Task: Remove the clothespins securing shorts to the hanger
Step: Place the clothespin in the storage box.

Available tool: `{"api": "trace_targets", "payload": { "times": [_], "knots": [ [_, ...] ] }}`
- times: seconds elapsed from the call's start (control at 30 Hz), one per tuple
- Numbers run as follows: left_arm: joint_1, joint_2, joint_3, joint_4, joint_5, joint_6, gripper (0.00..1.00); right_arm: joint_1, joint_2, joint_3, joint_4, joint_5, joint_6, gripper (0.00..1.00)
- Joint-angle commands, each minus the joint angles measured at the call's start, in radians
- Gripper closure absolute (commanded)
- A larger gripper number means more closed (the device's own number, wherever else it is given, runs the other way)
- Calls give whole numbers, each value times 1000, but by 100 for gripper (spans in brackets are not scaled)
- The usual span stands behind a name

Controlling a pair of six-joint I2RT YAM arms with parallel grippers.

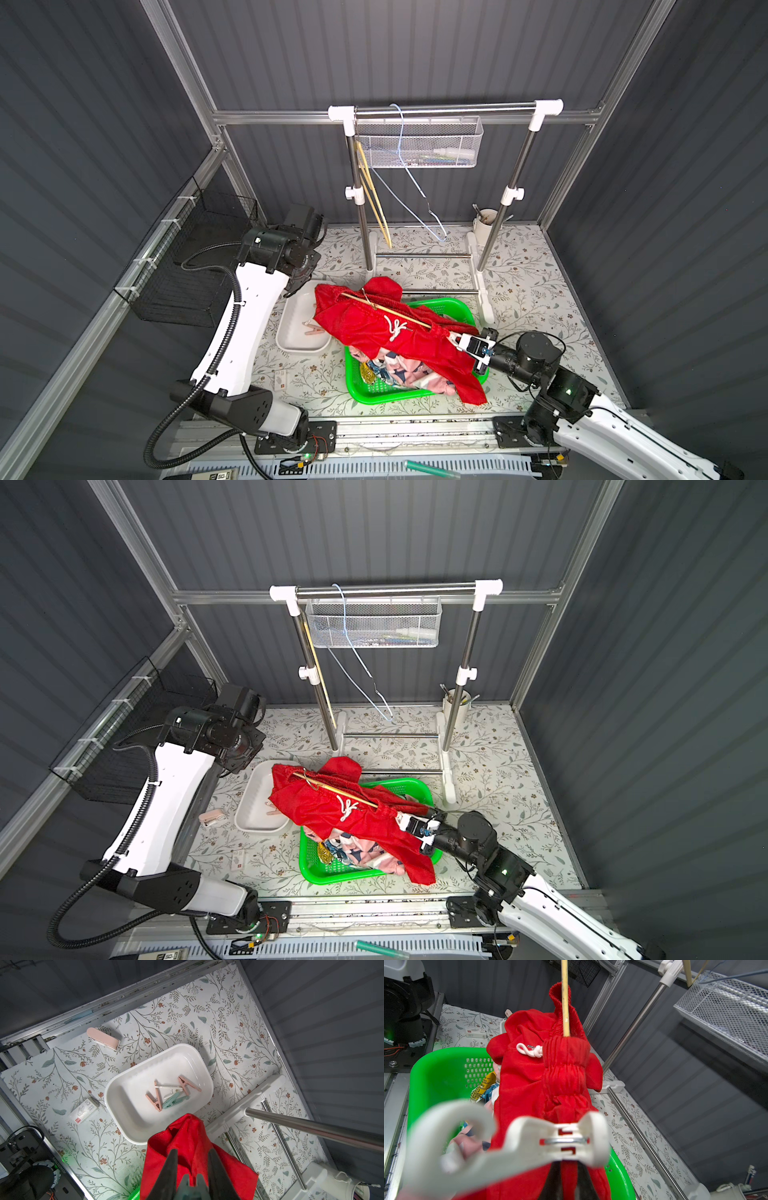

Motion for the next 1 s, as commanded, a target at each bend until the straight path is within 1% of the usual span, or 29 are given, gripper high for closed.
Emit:
{"api": "trace_targets", "payload": {
  "times": [0.0,0.17,0.33,0.73,0.97],
  "knots": [
    [29,18,16,-29,23,50,83,-4,5,-8,21,16,14,100],
    [80,14,-1,-7,65,88,83,-11,27,-4,20,15,13,100],
    [107,23,-14,6,57,118,82,-20,37,-4,29,8,17,100],
    [115,31,-340,235,128,216,80,-27,22,2,29,-7,15,100],
    [115,35,-523,355,113,253,78,-28,20,8,26,-15,14,100]
  ]
}}
